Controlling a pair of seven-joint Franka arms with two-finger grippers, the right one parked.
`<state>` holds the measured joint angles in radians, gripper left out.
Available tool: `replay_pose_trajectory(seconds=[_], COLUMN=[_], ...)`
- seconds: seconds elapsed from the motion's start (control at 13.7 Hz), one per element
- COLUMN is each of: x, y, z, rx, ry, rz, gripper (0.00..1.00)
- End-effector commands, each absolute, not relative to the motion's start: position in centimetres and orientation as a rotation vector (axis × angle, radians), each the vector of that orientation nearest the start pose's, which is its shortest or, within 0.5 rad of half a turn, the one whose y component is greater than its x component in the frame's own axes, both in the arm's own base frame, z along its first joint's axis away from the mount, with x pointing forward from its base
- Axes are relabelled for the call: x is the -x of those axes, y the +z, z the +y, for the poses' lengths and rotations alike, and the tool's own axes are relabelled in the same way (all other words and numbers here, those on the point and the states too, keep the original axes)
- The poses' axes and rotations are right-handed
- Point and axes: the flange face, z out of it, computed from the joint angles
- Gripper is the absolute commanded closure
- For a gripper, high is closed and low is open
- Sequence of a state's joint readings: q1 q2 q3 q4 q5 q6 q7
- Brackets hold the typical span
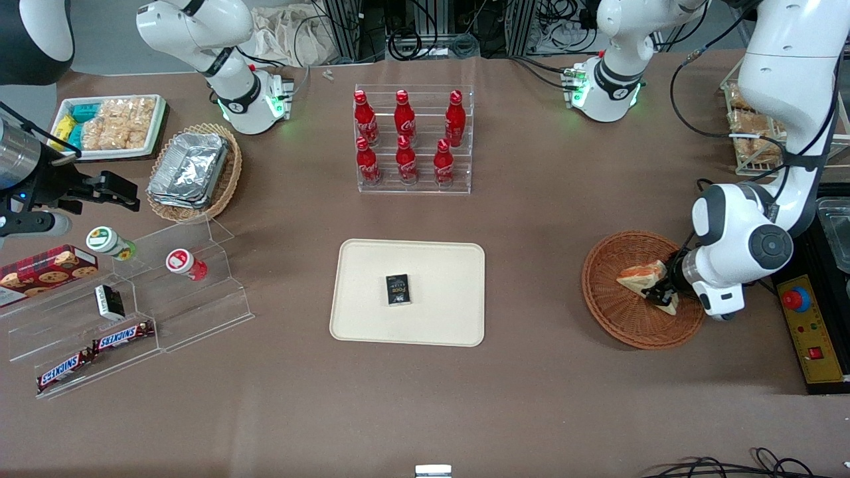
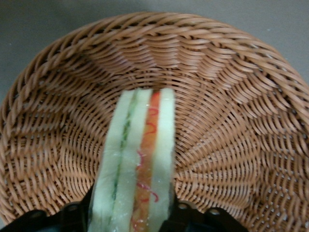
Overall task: Place sandwich from basket to tray
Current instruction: 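Close the left gripper on the sandwich wedge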
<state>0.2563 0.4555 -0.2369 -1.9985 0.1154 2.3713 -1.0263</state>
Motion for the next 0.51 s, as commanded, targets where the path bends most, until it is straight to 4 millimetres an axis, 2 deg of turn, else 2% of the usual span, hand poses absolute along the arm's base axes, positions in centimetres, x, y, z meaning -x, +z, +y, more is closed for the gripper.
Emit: replay_pose_trajectory(seconds=[0.0, 0.15, 0.22, 0.29, 0.36, 0.44], x=[-60.3, -60.5, -60.7, -60.9, -61.9, -62.9], y=[24.5, 26.1, 27.6, 29.4, 31.7, 34.4], z=[0.9, 1.0, 1.0, 1.0, 0.9, -0.4], rx=[2.772, 2.78, 2.796, 2.81, 2.821, 2.842], ry=[0.056, 0.026, 0.015, 0.027, 0.041, 0.08], rz=[-1.48, -1.471, -1.432, -1.375, -1.327, -1.257], gripper=[1.0, 1.0, 1.0, 1.0, 1.0, 1.0])
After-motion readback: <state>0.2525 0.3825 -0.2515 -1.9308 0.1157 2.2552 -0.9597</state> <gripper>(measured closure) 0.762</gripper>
